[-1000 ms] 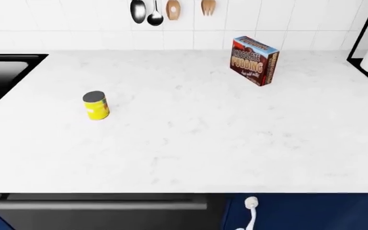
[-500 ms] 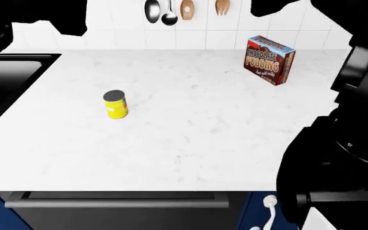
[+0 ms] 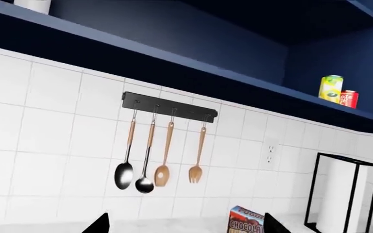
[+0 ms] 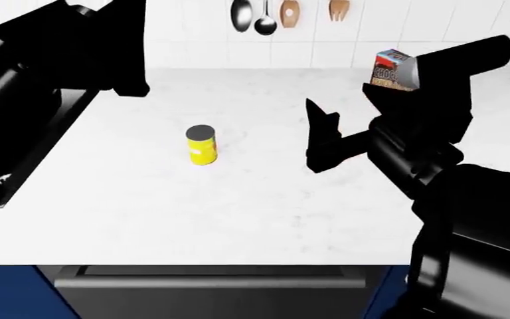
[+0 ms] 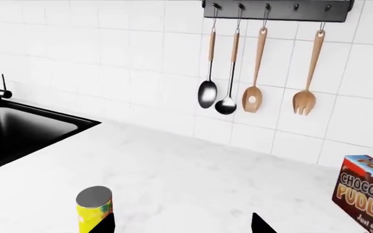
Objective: Pick the cans from the counter and place them in their designated side in the cabinet.
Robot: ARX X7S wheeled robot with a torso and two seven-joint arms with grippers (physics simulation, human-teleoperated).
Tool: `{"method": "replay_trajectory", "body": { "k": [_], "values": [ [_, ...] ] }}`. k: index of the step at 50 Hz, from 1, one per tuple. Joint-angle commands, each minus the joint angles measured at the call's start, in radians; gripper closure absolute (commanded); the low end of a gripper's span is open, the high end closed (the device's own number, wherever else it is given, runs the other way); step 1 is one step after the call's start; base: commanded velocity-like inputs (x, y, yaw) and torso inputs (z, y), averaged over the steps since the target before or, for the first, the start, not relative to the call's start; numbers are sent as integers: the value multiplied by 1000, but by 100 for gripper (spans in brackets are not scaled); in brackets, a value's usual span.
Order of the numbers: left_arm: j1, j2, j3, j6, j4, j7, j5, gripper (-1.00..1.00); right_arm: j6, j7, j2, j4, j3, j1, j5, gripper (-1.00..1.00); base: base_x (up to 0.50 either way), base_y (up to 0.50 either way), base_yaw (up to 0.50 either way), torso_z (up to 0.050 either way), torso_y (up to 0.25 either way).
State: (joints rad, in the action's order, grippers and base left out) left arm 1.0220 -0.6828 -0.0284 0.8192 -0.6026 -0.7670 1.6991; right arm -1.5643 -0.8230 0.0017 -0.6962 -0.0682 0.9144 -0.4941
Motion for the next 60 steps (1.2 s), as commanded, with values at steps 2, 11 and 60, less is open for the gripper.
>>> {"method": "replay_trajectory", "body": {
  "k": [2,11,60],
  "values": [
    [-49,4,1,-8,6,17,-49,-100,-6,41,-2,-16,-24,-38,57,-100,0,418,0,0,0],
    [-51,6,-1,-13,12,22,-48,-100,-6,-47,-2,4,-36,-14,-47,-100,0,257,0,0,0],
    [-61,6,-7,-33,15,35,-53,-100,31,-611,5,506,-45,215,-349,-100,57,136,0,0,0]
  ]
}}
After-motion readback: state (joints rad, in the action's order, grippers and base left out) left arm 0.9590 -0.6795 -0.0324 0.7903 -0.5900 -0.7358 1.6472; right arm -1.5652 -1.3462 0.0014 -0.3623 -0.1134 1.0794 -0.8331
